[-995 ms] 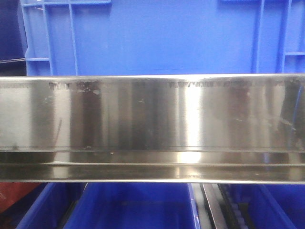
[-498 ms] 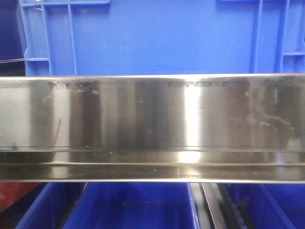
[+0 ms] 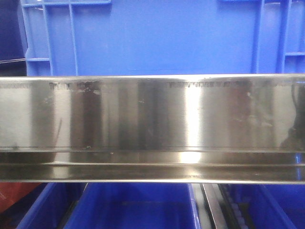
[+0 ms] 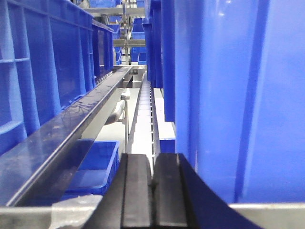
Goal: Place valve from conveyor to right shelf box
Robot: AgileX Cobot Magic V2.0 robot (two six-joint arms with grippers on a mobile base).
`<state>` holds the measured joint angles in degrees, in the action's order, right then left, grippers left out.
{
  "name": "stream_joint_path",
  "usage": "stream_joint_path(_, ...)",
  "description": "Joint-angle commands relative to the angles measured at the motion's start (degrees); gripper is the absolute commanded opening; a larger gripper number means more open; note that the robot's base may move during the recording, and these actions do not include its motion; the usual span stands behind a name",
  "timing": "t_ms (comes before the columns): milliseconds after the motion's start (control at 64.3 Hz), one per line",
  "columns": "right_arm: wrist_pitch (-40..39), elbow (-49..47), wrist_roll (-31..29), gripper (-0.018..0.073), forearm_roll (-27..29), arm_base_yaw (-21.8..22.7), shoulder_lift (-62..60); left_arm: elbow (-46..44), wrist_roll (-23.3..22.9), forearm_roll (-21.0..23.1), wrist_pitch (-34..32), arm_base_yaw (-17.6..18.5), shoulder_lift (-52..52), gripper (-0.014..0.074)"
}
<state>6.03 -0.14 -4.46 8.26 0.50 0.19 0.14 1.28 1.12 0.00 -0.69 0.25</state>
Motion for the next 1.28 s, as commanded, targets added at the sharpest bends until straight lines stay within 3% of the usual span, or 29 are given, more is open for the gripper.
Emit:
stream_joint_path(0,-1.85,0.14,0.07,-0.0155,0.13,0.37,-0.19,-0.14,-0.5,0.35,-1.34,-0.32,-0.25,-0.0111)
stream_joint_path(1260,-1.85,0.14,0.07,-0.0155,0.13,0.37,-0.19,-0.14,-0.5,0.35,-1.34,-0.32,-0.25,-0.0111)
